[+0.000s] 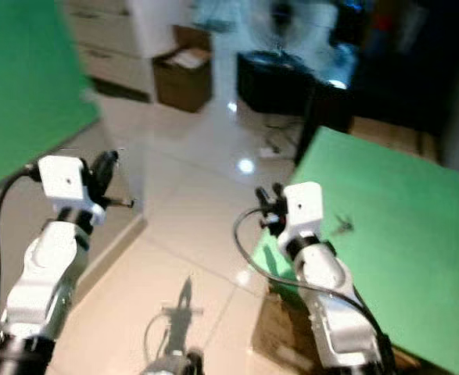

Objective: Hang keys on a hook

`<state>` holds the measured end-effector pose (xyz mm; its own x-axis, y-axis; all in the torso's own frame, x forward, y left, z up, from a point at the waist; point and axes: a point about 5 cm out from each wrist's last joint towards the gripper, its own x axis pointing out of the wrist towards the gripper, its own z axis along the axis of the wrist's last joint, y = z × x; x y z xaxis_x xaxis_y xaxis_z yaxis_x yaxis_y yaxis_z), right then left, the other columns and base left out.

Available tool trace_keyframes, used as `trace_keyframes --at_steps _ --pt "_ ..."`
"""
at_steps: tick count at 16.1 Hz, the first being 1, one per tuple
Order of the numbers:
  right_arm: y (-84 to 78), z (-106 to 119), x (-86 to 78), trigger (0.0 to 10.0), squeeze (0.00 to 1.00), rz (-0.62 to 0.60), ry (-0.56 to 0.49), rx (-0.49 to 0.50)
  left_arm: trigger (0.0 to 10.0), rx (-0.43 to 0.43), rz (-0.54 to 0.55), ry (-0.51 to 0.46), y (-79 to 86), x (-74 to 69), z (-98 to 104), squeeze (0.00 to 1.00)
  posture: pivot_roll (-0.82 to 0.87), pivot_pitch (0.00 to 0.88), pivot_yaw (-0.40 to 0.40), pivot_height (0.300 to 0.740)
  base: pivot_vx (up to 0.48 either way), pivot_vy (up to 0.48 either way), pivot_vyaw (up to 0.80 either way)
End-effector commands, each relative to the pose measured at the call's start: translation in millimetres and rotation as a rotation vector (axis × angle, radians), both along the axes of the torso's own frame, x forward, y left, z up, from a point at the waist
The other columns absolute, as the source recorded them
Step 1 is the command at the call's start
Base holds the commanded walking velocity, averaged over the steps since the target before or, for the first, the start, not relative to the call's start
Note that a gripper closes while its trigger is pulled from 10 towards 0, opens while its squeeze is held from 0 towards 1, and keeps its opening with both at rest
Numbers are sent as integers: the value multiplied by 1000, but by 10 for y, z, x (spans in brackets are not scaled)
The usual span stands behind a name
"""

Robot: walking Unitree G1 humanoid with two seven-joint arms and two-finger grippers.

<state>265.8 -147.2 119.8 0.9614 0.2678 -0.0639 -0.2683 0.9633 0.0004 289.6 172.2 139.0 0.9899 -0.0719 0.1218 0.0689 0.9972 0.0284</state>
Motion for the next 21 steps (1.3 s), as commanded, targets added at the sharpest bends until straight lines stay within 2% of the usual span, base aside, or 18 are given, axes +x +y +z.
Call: trace_keyframes --at_steps 1,3,5,9,16,19,21 --pt "-2 -26 9 10000 0 3 26 3 10000 13 27 -7 16 32 58 0 -86 0 27 740 0 0 800" --pt "28 -20 23 10000 0 36 26 -6 10000 -2 18 -17 -3 30 60 0 -93 0 31 740 0 0 800" --pt "-13 -14 41 10000 0 34 29 -3 10000 30 16 -37 -68 13 71 0 -76 0 16 740 296 0 800" --pt "50 -44 81 10000 0 55 38 -6 10000 27 73 -54 32 24 99 0 -64 0 8 740 377 0 800" --pt "91 -85 93 10000 0 106 50 -18 10000 44 92 -56 13 15 86 0 -56 0 -13 740 432 0 800" --pt "97 -89 84 10000 0 123 50 -19 10000 41 87 -49 -9 25 67 0 -51 0 -15 740 411 0 800" --pt "92 -124 68 10000 0 138 57 -15 10000 34 39 -27 -63 -11 34 0 -39 0 -16 740 0 0 800"
